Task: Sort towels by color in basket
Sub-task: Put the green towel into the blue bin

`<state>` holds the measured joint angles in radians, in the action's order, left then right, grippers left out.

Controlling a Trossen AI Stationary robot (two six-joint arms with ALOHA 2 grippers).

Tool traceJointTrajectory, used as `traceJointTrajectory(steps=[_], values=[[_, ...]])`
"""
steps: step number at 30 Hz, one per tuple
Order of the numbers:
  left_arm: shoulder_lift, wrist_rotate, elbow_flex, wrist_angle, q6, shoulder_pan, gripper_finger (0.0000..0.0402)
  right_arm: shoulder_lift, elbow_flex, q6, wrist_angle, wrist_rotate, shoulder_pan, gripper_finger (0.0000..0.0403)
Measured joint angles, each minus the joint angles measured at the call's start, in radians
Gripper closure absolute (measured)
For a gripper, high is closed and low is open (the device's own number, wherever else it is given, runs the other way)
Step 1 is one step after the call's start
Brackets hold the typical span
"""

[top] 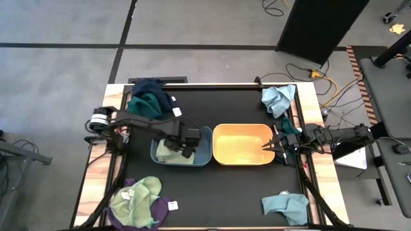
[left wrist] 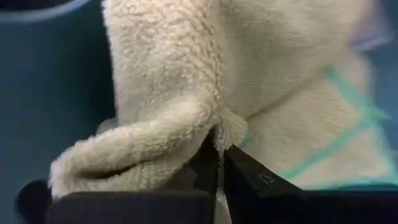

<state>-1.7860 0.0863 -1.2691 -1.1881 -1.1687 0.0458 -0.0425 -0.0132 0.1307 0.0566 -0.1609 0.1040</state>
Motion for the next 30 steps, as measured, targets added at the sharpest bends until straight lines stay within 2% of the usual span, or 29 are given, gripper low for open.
traceJointTrajectory(steps=[5, 10, 13, 19, 26, 30], values=[[-0.059, 0.053, -0.079, -0.072, -0.011, 0.013, 0.0348, 0.0, 0.0, 0.005, 0.0, 0.005, 0.0, 0.0364], [-0.086, 0.034, -0.106, -0.096, 0.012, 0.012, 0.0274, 0.0, 0.0, 0.004, 0.0, 0.005, 0.0, 0.0364], [-0.084, 0.002, -0.109, -0.141, 0.052, 0.013, 0.0225, 0.0, 0.0, 0.0, 0.0, 0.005, 0.0, 0.0364], [-0.019, 0.042, -0.184, -0.178, 0.106, 0.08, 0.015, 0.0, 0.0, 0.0, 0.0, 0.005, 0.0, 0.0364], [0.045, 0.055, -0.254, -0.187, 0.115, 0.197, 0.0108, 0.0, 0.0, 0.011, 0.0, 0.006, 0.0, 0.0364], [0.088, 0.054, -0.304, -0.222, 0.114, 0.31, 0.0104, 0.0, 0.0, 0.143, 0.0, 0.007, 0.0, 0.0364]])
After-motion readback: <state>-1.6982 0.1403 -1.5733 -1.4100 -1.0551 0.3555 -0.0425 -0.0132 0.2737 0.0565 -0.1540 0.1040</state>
